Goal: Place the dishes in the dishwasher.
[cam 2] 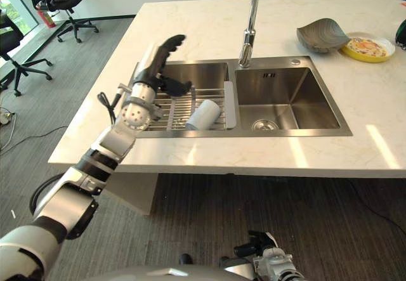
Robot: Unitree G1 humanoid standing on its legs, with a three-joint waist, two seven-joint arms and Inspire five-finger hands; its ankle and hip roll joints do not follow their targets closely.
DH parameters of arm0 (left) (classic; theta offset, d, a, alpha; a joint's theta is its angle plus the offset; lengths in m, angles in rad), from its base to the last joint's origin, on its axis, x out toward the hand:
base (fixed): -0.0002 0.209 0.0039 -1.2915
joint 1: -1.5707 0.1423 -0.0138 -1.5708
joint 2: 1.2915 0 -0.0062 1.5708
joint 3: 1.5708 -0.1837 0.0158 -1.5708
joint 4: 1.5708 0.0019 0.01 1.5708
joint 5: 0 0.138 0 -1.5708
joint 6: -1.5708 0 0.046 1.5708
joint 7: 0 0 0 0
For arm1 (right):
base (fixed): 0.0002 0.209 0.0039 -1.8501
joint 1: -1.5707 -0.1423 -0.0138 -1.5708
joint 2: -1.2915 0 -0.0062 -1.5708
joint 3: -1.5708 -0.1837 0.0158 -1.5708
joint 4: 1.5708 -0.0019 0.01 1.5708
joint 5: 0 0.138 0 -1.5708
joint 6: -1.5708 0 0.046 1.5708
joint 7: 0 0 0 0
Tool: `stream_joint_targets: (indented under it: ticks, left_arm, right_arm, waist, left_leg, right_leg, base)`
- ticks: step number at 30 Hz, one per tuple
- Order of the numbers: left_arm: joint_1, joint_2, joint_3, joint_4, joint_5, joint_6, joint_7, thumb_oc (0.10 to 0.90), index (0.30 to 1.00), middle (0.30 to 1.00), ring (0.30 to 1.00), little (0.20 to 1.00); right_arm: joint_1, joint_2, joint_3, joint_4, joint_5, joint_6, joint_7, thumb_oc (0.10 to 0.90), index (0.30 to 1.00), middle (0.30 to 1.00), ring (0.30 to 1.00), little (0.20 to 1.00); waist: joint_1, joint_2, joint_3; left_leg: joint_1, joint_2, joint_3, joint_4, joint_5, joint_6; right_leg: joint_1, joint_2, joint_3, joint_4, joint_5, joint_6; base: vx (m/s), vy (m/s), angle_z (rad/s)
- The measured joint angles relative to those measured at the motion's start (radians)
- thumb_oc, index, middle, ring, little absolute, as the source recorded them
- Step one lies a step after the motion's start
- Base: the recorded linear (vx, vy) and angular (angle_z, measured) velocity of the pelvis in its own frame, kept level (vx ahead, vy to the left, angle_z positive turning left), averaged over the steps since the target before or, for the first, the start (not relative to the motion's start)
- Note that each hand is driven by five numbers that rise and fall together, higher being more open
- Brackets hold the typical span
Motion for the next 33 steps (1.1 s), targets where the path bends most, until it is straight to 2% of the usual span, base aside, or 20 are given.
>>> stream_joint_targets:
  ticks: [5,13,21,24,26,33]
  left_arm:
    - [0.000,-0.085,-0.061,-0.049,0.033,0.013,-0.114,0.800,0.900,0.900,0.900,0.900]
    - [0.001,-0.125,-0.099,-0.012,0.088,0.017,-0.163,0.800,0.900,0.900,0.900,0.900]
    - [0.000,-0.144,-0.100,0.109,0.092,0.026,-0.160,0.800,0.900,0.900,0.900,0.900]
    - [0.000,-0.150,-0.107,0.225,0.114,0.040,-0.157,0.800,0.900,0.900,0.900,0.900]
    - [0.005,-0.145,-0.116,0.238,0.129,0.058,-0.157,0.800,0.900,0.900,0.900,0.900]
    - [0.007,-0.146,-0.121,0.253,0.152,0.055,-0.146,0.800,0.900,0.900,0.900,0.900]
  right_arm:
    - [-0.006,-0.006,0.000,0.002,0.001,0.016,0.020,0.800,0.900,0.900,0.900,0.900]
    - [-0.004,-0.016,0.000,0.021,0.005,0.022,0.032,0.800,0.900,0.900,0.900,0.900]
    - [-0.002,-0.017,0.001,0.023,0.005,0.024,0.032,0.800,0.900,0.900,0.900,0.900]
    - [-0.003,-0.017,0.001,0.023,0.020,0.024,0.032,0.800,0.900,0.900,0.900,0.900]
    - [-0.001,-0.017,0.000,0.023,0.022,0.024,0.031,0.800,0.900,0.900,0.900,0.900]
    - [0.000,-0.018,0.001,0.022,0.022,0.024,0.027,0.800,0.900,0.900,0.900,0.900]
  waist:
    - [0.000,0.012,-0.008]
    - [-0.002,0.035,-0.030]
    - [-0.007,0.040,-0.038]
    - [-0.017,0.041,-0.039]
    - [-0.019,0.041,-0.039]
    - [-0.020,0.040,-0.038]
  left_leg:
    - [-0.001,-0.002,-0.008,-0.001,0.002,0.001]
    - [-0.001,-0.003,-0.007,-0.004,0.002,0.000]
    - [0.003,-0.002,-0.005,0.000,0.003,0.000]
    - [0.003,-0.002,-0.004,0.000,0.003,0.000]
    - [0.002,-0.002,-0.003,0.000,0.003,0.000]
    - [0.003,-0.002,-0.003,-0.001,0.003,0.000]
  right_leg:
    - [0.001,-0.002,-0.007,0.000,0.000,0.000]
    - [-0.003,-0.002,-0.007,0.000,0.000,0.000]
    - [0.000,-0.002,-0.005,0.000,0.000,0.000]
    - [0.000,-0.002,-0.004,0.000,0.000,0.000]
    - [-0.001,-0.002,-0.004,0.000,0.000,0.000]
    - [-0.001,-0.002,-0.004,0.000,0.000,0.000]
  base:
    - [-0.01,-0.007,0.04]
    - [0.00,0.000,0.00]
    - [0.00,0.000,0.00]
    - [0.00,0.000,0.00]
    - [0.00,0.000,0.00]
    - [0.00,0.000,0.00]
